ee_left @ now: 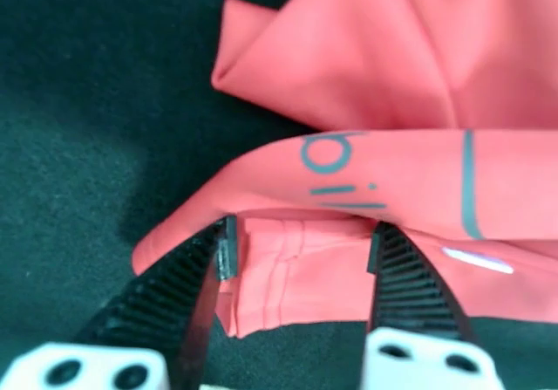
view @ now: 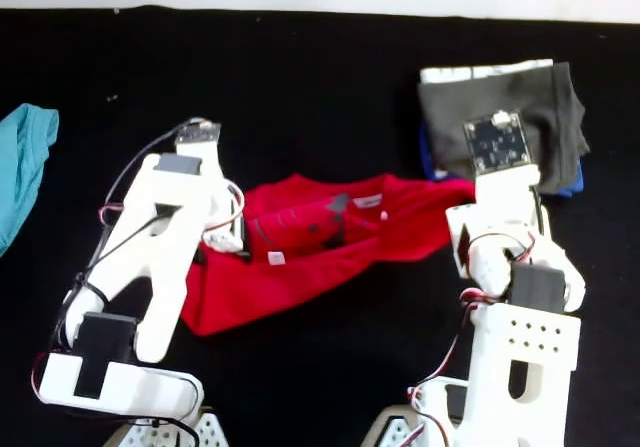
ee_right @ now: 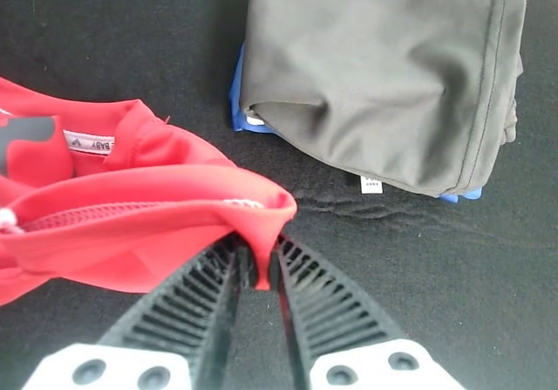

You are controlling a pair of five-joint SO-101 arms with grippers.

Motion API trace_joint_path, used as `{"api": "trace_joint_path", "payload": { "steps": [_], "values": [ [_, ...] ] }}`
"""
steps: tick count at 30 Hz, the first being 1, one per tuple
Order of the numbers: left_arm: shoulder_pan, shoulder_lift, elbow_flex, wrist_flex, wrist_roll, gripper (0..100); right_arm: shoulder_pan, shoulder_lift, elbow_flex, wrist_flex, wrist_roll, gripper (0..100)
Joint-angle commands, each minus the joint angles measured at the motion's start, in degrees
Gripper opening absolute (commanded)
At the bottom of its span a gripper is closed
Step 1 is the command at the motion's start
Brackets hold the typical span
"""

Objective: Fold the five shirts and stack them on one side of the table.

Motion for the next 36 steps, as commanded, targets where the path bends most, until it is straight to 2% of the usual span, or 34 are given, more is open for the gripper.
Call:
{"api": "trace_joint_path", "payload": {
  "steps": [1,6,9,13,15,20,27,36],
  "values": [
    [1.01,0.13,-2.59,1.23,0.62,18,-0.4,-1.19,0.13,-0.13,0.44,0.5],
    [0.84,0.13,-2.68,1.41,0.62,2,-0.4,-1.19,0.13,-0.13,0.44,0.5],
    [-0.22,-0.4,-2.86,1.76,0.62,5,-0.4,-1.19,0.13,-0.13,0.44,0.5],
    [-1.19,0.13,-2.15,3.69,0.62,18,-0.4,-1.19,0.13,-0.04,0.44,0.5],
    [-1.19,0.04,-0.92,3.6,0.62,21,-0.4,-1.19,0.13,-0.04,0.44,0.5],
    [0.75,0.04,2.68,2.81,0.62,20,-0.4,-1.19,0.13,-0.04,0.44,0.5],
    [8.22,-0.48,7.34,2.81,0.88,20,-0.4,-1.19,0.13,-0.04,0.44,0.5],
    [6.81,0.04,4.79,2.64,0.62,20,-0.4,-1.19,0.22,-0.04,0.44,0.5]
  ]
}}
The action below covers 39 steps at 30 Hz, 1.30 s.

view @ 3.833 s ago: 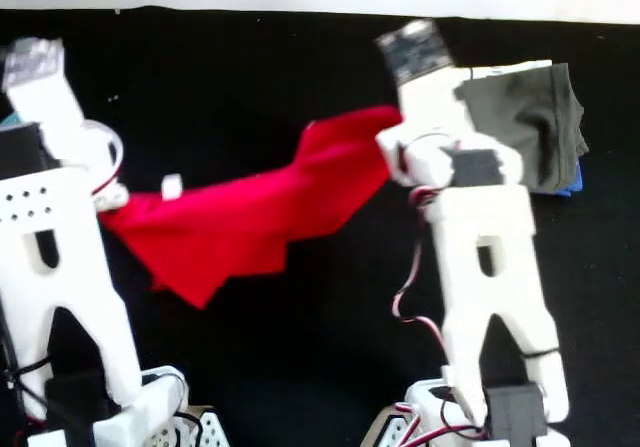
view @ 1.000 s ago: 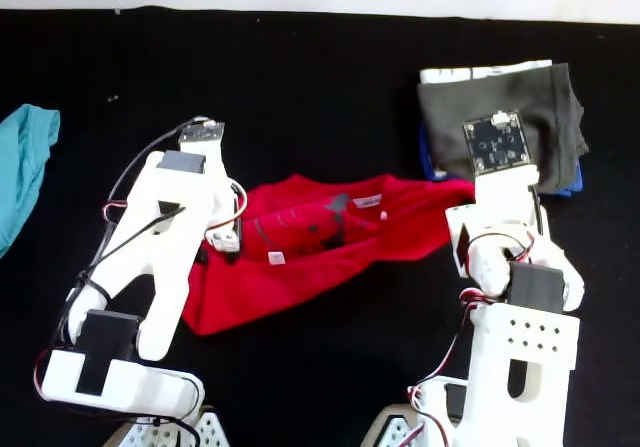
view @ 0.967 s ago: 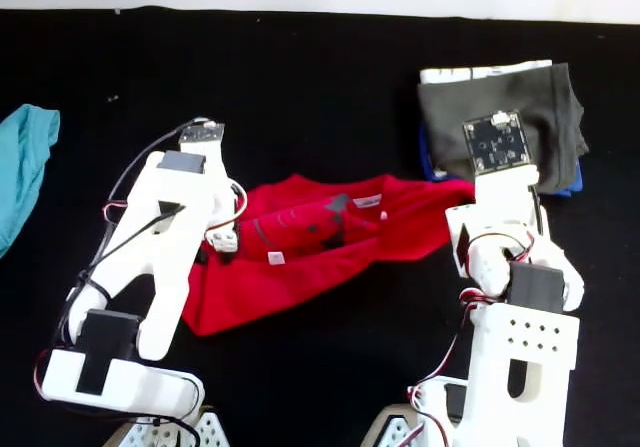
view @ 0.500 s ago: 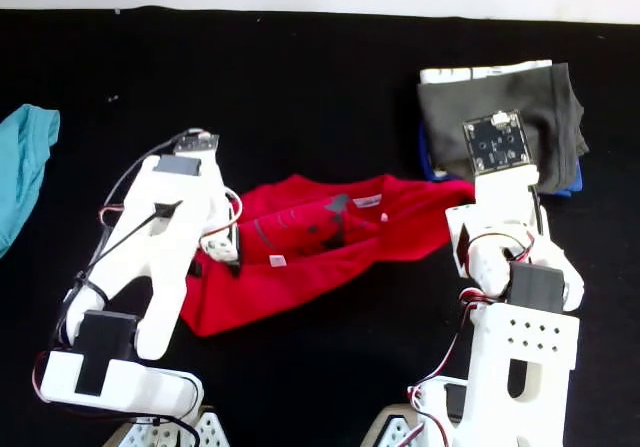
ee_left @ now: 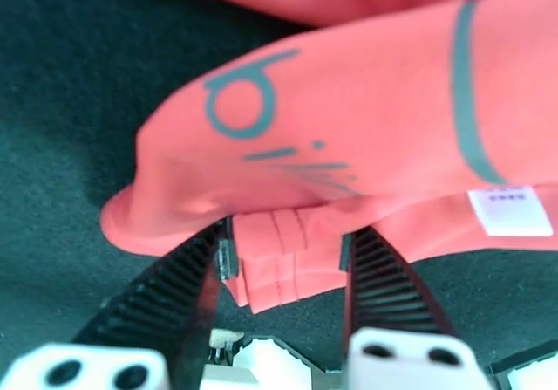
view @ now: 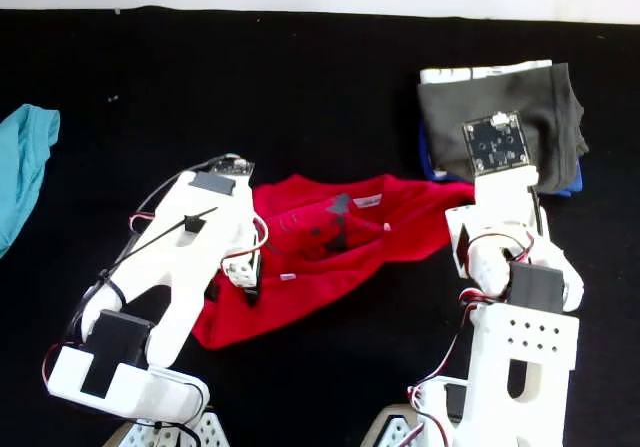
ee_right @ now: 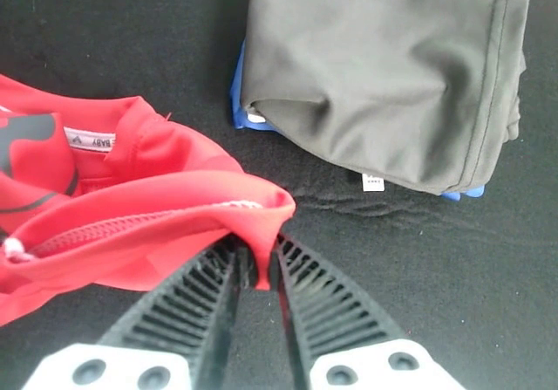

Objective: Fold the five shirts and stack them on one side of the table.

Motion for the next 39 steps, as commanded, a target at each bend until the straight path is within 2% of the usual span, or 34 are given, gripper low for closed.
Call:
{"api": "trace_joint_path", "payload": {
  "steps": [1,7,12,13,19,24,29,34,39],
  "values": [
    [-0.48,-0.4,-1.8,-1.14,0.35,20,-0.4,-1.19,-0.13,-0.04,0.44,0.5],
    [-1.98,-0.4,-1.8,-4.13,0.35,20,-0.4,-1.19,-0.13,-0.04,0.44,0.5],
    [-1.8,-1.01,-1.8,-3.78,0.35,0,-0.4,-0.84,-0.13,-0.04,0.44,0.5],
    [-1.8,-1.01,-1.89,-3.34,0.35,2,-0.4,-0.84,-0.04,-0.04,0.44,0.5],
    [-1.89,-1.1,-4.79,1.67,0.35,1,-0.57,-1.19,2.77,-0.48,0.26,0.5],
    [-1.98,-1.1,-19.56,15.12,0.35,1,-0.4,-1.01,2.59,-0.48,0.18,0.5],
    [-4.35,-1.1,-43.65,27.96,0.35,1,-0.31,-0.22,-5.05,-6.37,0.18,0.5],
    [-10.68,-1.1,-61.41,30.59,0.35,1,-0.4,7.87,-19.82,-8.75,0.18,0.5],
    [-17.1,-6.02,-71.52,30.59,0.35,1,-0.66,18.33,-45.05,0.92,0.09,0.5]
  ]
}}
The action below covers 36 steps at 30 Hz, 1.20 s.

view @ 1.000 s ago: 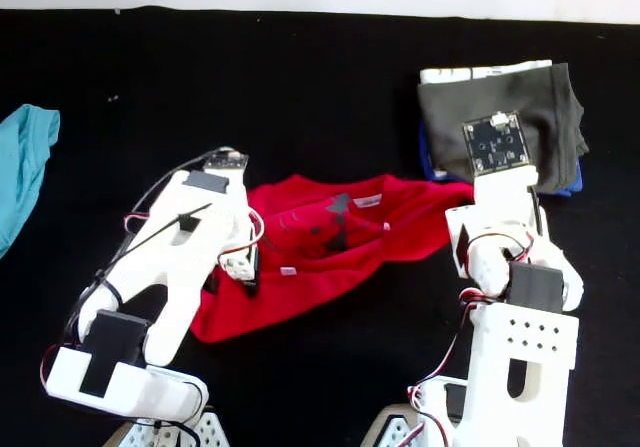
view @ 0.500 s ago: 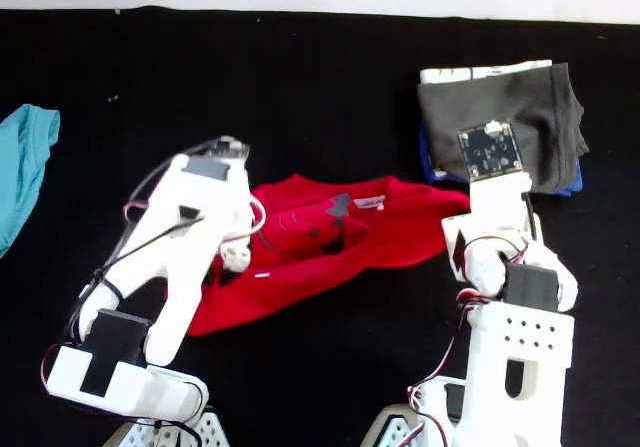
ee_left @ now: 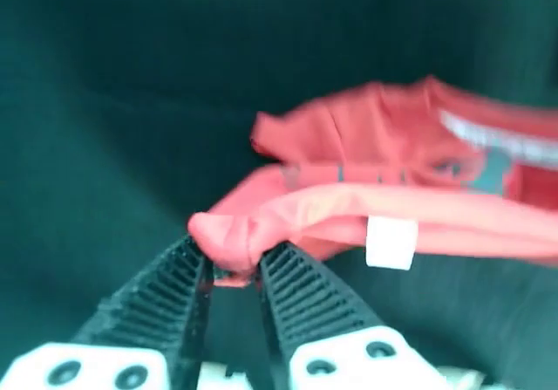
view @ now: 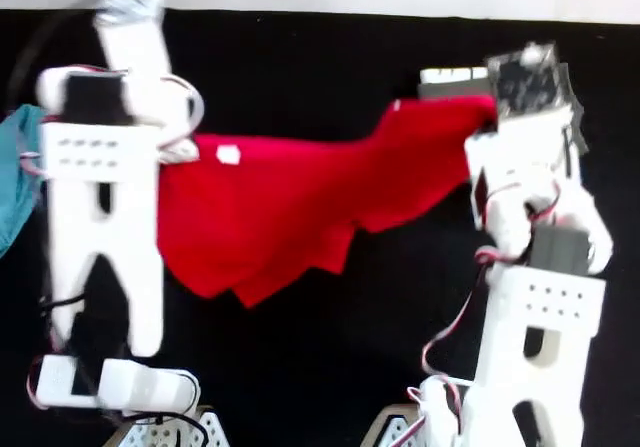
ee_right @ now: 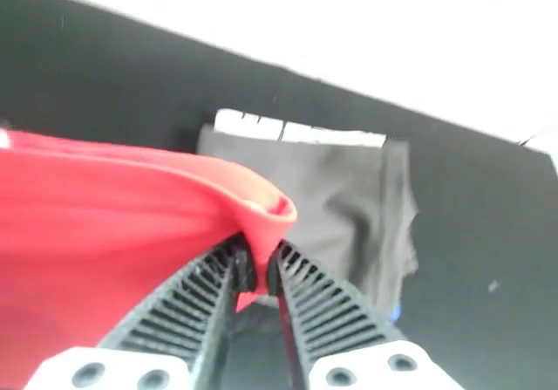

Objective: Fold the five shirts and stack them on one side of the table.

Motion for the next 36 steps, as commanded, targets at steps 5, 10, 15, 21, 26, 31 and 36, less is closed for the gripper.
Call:
{"api": "trace_joint_path", "payload": {
  "steps": [5,10,15,21,26,31,36],
  "values": [
    [-4.7,-13.93,-9.01,0.62,0.18,1,-1.27,10.95,-41.89,15.08,-2.2,0.5],
    [-5.32,-23.87,-9.01,0.44,0.18,1,-1.45,12.79,-59.03,21.49,-2.37,0.5],
    [-5.32,-30.81,-9.01,0.26,0.09,1,-1.1,12.7,-68.79,21.23,-1.93,0.5],
    [-7.43,-34.51,-9.01,-4.04,0.09,1,-1.19,12.62,-70.81,21.23,-1.93,0.5],
    [-8.4,-34.24,-8.75,-3.52,0.09,1,-1.27,12.26,-70.81,21.76,-2.02,0.5],
    [-8.4,-34.59,-7.34,0.53,0.18,1,-1.36,6.29,-70.37,22.55,-2.2,0.5],
    [-11.65,-37.14,1.27,0.44,0.18,1,-1.36,1.1,-70.37,26.15,-2.29,0.5]
  ]
}}
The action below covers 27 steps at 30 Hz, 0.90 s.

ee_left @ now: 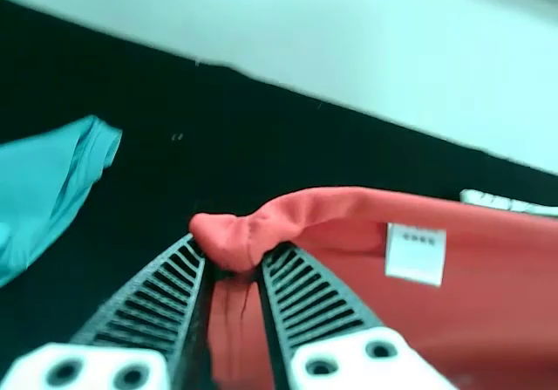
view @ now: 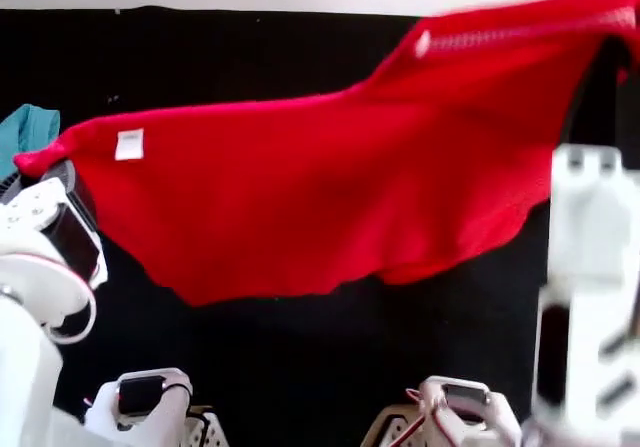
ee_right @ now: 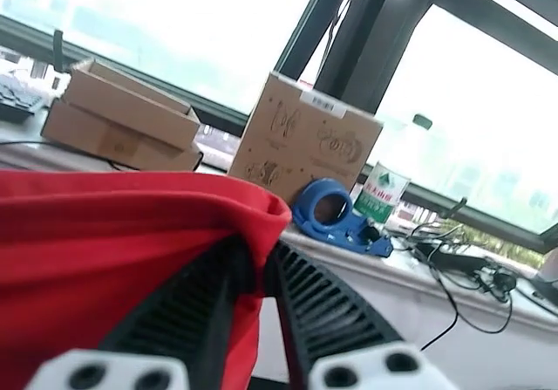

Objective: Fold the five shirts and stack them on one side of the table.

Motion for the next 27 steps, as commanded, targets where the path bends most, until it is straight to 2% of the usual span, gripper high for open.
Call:
{"api": "trace_joint_path", "payload": {
  "steps": [1,10,16,19,27],
  "values": [
    [-1.71,-2.33,4.97,0.18,0.09,1,-0.13,-2.95,-1.27,1.98,-0.7,0.5],
    [-2.07,-14.29,5.85,0.09,0.0,1,-0.13,-10.24,-1.27,3.82,-0.7,0.5],
    [-2.15,-18.86,5.85,-1.49,-0.18,1,-1.01,-7.43,-1.19,3.03,-0.79,0.5],
    [-2.15,-16.92,7.16,-2.73,-3.34,1,-4.44,-2.24,-1.1,1.8,-0.79,0.5],
    [-2.15,-0.75,17.19,-10.81,-3.6,1,-9.01,20.35,-1.1,1.36,-0.88,0.5]
  ]
}}
